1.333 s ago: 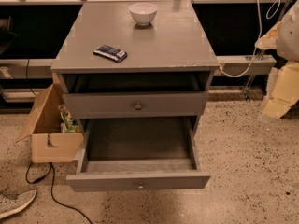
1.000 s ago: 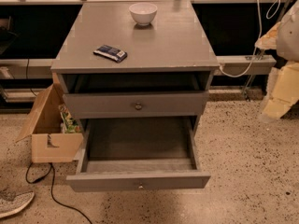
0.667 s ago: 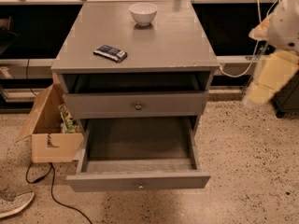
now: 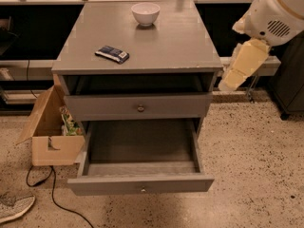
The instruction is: Place rxbar blueberry into middle drawer
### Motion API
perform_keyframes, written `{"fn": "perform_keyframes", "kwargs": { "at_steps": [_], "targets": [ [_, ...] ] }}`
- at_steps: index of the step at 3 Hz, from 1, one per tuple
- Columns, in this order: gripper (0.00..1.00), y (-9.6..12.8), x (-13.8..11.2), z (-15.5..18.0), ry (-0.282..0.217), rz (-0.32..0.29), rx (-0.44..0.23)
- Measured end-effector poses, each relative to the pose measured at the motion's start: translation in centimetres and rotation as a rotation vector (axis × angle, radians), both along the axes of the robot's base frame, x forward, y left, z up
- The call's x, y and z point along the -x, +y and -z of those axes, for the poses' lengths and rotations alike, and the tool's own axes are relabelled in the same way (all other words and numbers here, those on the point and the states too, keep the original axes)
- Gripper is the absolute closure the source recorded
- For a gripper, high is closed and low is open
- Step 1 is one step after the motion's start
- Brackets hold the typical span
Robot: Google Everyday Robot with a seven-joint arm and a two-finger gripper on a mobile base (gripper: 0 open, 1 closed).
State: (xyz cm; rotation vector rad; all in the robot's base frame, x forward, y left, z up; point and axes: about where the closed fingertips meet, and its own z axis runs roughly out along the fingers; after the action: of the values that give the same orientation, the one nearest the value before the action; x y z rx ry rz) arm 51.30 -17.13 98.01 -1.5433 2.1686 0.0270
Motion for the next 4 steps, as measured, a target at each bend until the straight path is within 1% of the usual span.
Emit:
{"fn": "perform_keyframes", "kwargs": {
  "at_steps": [1,2,3,4],
  "targets": [
    [0.0,0.9,-2.2,0.9,-0.032,0.059,-0.05],
    [0.0,5.5,-8.4,2.8,-0.077,0.176,-0.209],
    [0.0,8.7,-12.9,2.7,-0.117,0.218,-0.302],
    [0.0,13.8,-18.2,2.6,-0.132,0.187,-0.357]
  ]
}}
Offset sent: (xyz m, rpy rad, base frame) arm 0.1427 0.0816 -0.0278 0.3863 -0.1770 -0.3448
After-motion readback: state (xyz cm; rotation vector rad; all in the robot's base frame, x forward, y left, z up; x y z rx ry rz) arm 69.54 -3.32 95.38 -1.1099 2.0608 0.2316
